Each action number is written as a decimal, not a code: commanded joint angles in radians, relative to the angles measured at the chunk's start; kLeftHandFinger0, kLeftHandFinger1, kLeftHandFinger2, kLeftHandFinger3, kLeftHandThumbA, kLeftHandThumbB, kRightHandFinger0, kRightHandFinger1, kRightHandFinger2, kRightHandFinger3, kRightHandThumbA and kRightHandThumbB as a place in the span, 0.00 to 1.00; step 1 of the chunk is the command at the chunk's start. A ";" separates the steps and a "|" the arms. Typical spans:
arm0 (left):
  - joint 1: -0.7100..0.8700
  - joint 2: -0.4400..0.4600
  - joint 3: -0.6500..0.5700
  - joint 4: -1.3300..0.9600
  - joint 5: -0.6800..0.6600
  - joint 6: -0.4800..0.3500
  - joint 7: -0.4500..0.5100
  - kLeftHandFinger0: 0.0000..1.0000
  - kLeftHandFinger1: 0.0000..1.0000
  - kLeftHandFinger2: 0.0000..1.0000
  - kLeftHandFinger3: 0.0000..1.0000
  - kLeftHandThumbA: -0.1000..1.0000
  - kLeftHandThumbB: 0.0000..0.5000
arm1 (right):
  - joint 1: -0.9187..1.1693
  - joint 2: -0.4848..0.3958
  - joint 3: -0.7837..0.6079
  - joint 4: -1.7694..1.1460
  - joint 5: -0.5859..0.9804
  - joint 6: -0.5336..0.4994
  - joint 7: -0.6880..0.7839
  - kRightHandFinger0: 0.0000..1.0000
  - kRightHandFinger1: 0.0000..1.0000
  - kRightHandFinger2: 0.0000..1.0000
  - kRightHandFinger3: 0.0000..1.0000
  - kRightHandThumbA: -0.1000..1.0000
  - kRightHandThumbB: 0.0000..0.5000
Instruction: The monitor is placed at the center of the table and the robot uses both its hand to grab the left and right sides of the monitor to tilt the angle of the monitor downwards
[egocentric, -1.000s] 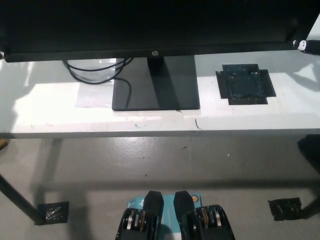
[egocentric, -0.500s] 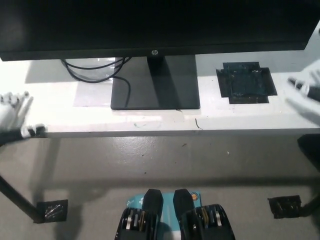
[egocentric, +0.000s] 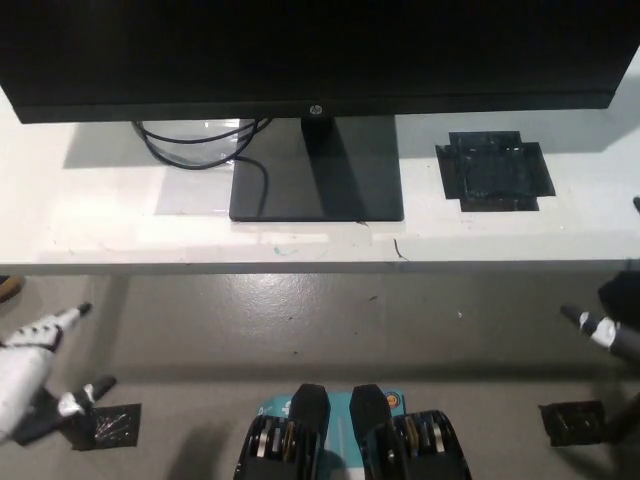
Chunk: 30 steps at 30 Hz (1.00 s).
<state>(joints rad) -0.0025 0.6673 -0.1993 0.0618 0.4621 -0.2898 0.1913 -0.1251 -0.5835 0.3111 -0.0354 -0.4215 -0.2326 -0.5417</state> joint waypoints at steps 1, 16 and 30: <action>0.079 -0.097 0.023 -0.404 -0.352 -0.136 -0.007 1.00 1.00 1.00 1.00 1.00 0.74 | 0.053 0.085 0.038 -0.402 -0.061 -0.237 -0.125 1.00 1.00 1.00 1.00 1.00 0.80; -0.043 -0.347 -0.038 0.092 -0.347 -0.180 -0.031 1.00 1.00 1.00 1.00 1.00 0.62 | -0.046 0.361 0.262 0.329 0.091 -0.237 -0.231 1.00 1.00 1.00 1.00 1.00 0.79; -0.085 -0.364 -0.023 0.235 -0.367 -0.180 -0.052 1.00 1.00 1.00 1.00 1.00 0.65 | -0.087 0.413 0.161 0.520 0.330 -0.237 -0.032 1.00 1.00 1.00 1.00 1.00 0.76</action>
<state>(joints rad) -0.0552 0.3092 -0.2362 0.2867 0.1212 -0.4225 0.1451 -0.1774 -0.1870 0.5095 0.4696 -0.1871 -0.4132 -0.6407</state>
